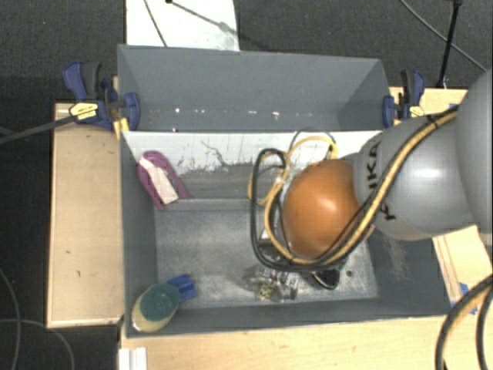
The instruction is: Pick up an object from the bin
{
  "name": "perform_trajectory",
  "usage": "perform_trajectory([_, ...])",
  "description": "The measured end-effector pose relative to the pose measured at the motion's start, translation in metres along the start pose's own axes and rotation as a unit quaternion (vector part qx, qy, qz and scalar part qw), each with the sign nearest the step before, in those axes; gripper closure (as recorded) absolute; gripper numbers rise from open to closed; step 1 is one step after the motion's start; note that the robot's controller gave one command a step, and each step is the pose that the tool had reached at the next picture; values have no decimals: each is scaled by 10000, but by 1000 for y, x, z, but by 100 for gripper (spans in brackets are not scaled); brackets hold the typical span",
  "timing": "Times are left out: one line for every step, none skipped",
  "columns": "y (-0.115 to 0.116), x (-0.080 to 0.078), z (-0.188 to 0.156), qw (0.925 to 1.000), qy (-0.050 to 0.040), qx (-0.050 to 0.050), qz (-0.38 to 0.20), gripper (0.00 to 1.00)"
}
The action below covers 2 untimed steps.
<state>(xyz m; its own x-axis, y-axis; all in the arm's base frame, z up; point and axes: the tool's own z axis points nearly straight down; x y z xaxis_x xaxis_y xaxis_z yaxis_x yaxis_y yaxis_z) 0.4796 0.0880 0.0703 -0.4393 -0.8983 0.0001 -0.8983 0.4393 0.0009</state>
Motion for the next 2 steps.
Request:
perform_trajectory([0, -1, -30, 10000, -19, 18, 54, 100])
perform_trajectory([-2, -2, -127, 10000, -32, 42, 82, 100])
